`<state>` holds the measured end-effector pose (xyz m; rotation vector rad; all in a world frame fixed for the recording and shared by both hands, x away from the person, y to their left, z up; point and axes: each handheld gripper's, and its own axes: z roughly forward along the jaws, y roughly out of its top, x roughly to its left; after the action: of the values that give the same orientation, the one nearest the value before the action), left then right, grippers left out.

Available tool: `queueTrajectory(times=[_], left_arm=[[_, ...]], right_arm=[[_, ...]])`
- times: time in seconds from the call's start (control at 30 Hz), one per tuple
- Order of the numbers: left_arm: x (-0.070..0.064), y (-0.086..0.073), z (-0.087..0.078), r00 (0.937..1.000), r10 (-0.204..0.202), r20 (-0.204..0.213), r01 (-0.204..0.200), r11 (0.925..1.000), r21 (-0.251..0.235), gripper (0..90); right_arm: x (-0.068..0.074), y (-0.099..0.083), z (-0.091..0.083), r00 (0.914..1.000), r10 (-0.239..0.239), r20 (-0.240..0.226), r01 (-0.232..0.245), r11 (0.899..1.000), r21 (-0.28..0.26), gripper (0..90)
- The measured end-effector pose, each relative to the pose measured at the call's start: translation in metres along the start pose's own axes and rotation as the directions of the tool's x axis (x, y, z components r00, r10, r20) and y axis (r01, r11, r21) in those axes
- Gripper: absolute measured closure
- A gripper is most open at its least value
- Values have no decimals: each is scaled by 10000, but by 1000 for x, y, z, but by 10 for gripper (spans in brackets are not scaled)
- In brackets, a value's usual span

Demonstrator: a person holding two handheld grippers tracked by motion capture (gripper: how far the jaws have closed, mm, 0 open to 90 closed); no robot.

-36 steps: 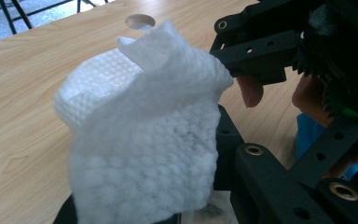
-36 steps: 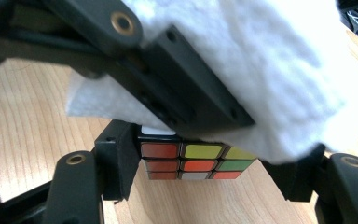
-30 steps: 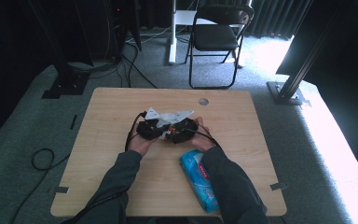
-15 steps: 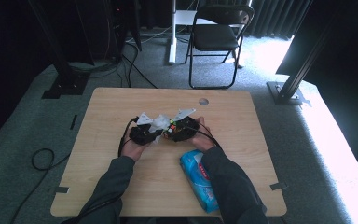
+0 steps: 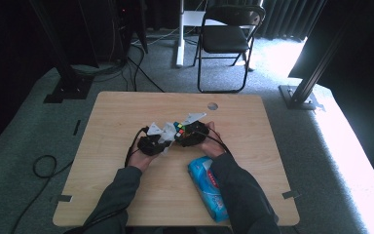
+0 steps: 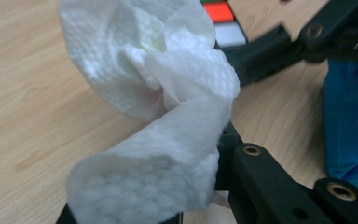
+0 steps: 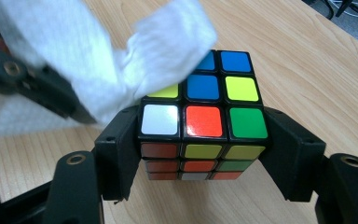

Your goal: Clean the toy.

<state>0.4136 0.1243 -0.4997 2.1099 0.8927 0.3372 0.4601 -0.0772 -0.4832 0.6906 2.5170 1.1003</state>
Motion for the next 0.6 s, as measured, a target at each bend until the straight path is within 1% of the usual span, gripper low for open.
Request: queueTrajectory(times=[0.03, 0.2, 0.27, 0.33, 0.47, 0.53, 0.6], left_arm=[[-3, -3, 5, 9999, 108, 8, -108, 9997, 206, 860], [-7, -9, 16, 9997, 229, 65, -233, 9979, 600, 861], [-9, -11, 21, 9997, 220, 77, -225, 9973, 697, 860], [-10, -12, 23, 9995, 303, 93, -310, 9961, 832, 861], [-12, -12, 23, 9993, 369, 103, -377, 9959, 828, 860], [-13, -10, 21, 9991, 413, 87, -418, 9965, 729, 860], [-13, -8, 18, 9993, 372, 67, -376, 9978, 549, 860]], right_arm=[[0, 0, 0, 10000, 0, 0, 0, 10000, 0, 342], [-1, 1, -1, 9998, 116, -144, -119, 9998, -181, 342], [-2, 1, -3, 9997, 154, -207, -160, 9995, -281, 342], [-2, 2, -3, 9996, 183, -237, -190, 9993, -329, 342], [-2, 1, -2, 9995, 181, -251, -188, 9994, -299, 342], [-2, 1, -2, 9995, 204, -257, -212, 9993, -309, 342], [-2, 1, -2, 9996, 165, -237, -171, 9995, -283, 342]])
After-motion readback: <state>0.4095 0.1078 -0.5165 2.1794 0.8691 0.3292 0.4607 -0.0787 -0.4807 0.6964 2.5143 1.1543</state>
